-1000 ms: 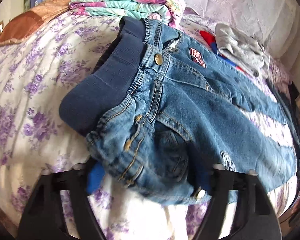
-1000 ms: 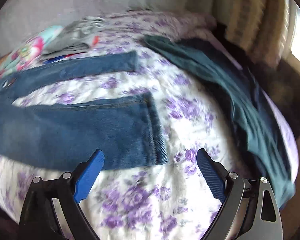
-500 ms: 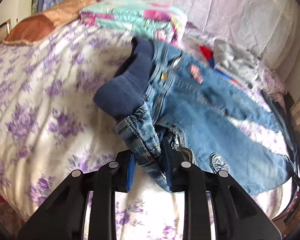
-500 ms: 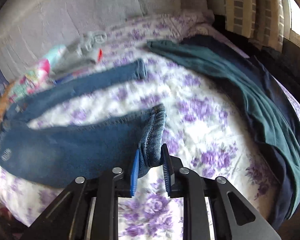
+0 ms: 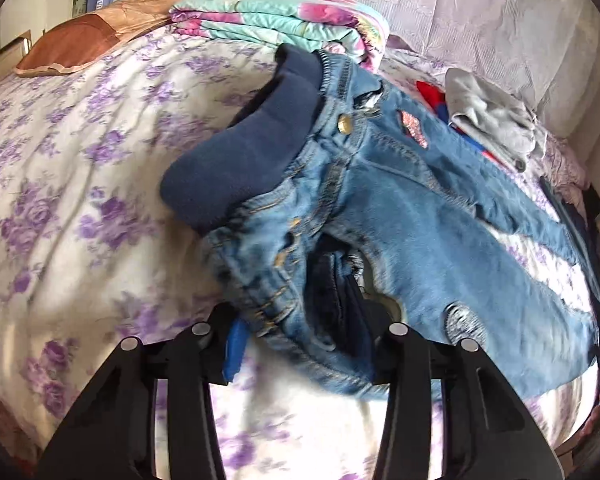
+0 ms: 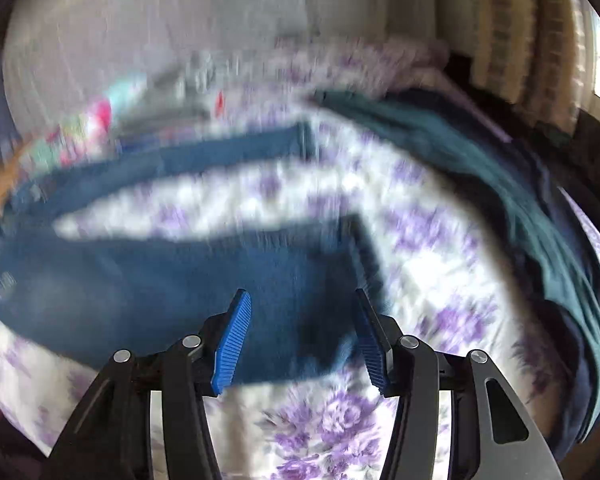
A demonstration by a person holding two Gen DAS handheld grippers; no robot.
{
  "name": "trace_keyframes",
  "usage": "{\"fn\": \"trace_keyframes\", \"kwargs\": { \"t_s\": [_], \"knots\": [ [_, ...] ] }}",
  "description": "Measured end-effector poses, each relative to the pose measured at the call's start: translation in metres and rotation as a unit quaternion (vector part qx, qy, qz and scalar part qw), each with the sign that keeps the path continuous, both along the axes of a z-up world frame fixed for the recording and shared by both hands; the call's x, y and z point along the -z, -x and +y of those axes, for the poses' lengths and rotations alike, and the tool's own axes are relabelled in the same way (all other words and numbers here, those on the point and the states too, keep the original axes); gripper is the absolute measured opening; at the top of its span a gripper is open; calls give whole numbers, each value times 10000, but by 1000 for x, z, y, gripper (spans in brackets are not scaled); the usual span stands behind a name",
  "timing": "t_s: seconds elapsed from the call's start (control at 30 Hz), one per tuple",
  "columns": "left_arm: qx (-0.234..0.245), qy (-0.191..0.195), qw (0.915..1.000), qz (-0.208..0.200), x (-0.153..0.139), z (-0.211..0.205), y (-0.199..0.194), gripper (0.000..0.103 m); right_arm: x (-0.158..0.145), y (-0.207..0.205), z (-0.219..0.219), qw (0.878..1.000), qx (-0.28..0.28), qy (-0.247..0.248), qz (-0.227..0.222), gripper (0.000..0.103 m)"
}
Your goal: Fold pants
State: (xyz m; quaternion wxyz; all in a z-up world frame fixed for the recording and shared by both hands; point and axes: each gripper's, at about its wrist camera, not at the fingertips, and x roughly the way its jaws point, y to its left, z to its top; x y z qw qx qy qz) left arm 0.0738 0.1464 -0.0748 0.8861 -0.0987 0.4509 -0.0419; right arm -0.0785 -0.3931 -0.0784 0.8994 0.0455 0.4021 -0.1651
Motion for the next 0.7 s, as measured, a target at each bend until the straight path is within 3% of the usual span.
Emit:
{"fn": "trace_keyframes", "kwargs": {
  "t_s": [0.03,0.07,0.13,0.27,0.3,0.33,0.4,0.43,0.5,0.57,0.7],
  "knots": [
    [0,-79,10000,-10,1,2,3,47,13,-4,-2,9998,-26,-12,204,52],
    [-21,-103,9999,9,3,3,5,48,13,0,-3,10000,-66,9,-2,52],
    [-17,-101,9999,40,1,5,8,49,8,0,-3,10000,-54,-36,4,53],
    [171,-467,9979,-416,-39,-3,33,48,-23,5,3,9989,-119,-153,-428,54],
    [241,-634,9952,-711,-58,-6,43,59,-34,6,8,9981,-235,-140,-550,61],
    [260,-758,9924,-931,-72,-7,48,81,-44,6,13,9970,-359,-134,-674,69],
    [100,-1062,9838,-1442,-101,-6,54,99,-68,-1,23,9931,-673,-130,-953,77],
    [32,-1187,9772,-1762,-117,-4,51,99,-79,-10,26,9908,-825,-107,-1064,77],
    [144,-1269,9733,-1907,-136,1,23,99,-102,-35,32,9867,-1115,-125,-1181,78],
    [419,-1050,9794,-1673,-138,9,-17,99,-120,-69,43,9785,-1660,-299,-1187,80],
    [418,-662,9899,-1178,-125,29,-103,99,-132,-150,82,9627,-2536,-174,-922,80]
  ]
}}
